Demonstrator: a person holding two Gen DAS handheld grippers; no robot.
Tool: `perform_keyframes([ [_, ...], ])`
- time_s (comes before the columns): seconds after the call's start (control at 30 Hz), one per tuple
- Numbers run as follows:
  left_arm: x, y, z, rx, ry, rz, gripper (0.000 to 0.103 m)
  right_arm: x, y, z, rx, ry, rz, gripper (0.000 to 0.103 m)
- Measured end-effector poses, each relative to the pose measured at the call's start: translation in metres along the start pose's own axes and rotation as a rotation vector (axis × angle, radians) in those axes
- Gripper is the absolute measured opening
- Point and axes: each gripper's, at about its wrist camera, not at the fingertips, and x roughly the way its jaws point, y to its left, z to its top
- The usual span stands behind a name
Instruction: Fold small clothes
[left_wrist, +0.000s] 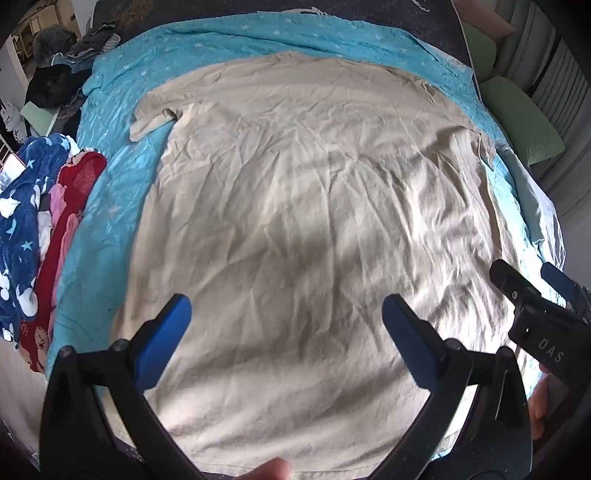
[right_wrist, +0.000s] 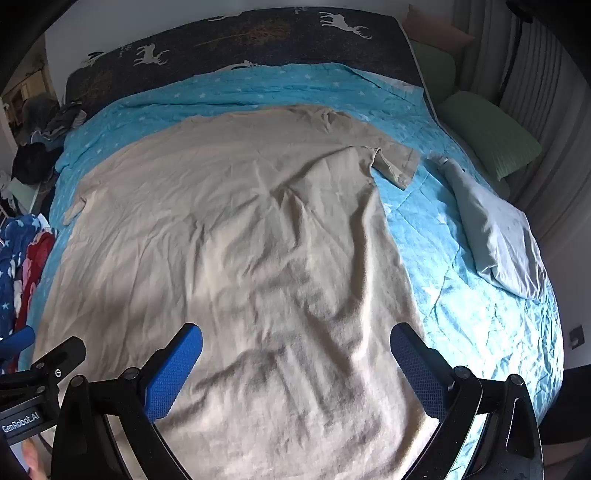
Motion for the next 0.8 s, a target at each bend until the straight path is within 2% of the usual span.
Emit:
perform_keyframes([
  [0.63, 0.005, -0.008, -0.002, 0.035, 0.017, -0.005, 0.103, 0.007, 0.0, -0.001, 0.0, 0.024, -0.008, 0.103],
  [0.8, 0.005, -0.011, 0.0, 0.044, 0.019, -0.026, 0.103, 0.006, -0.001, 0.0, 0.009, 0.024, 0.001, 0.103],
])
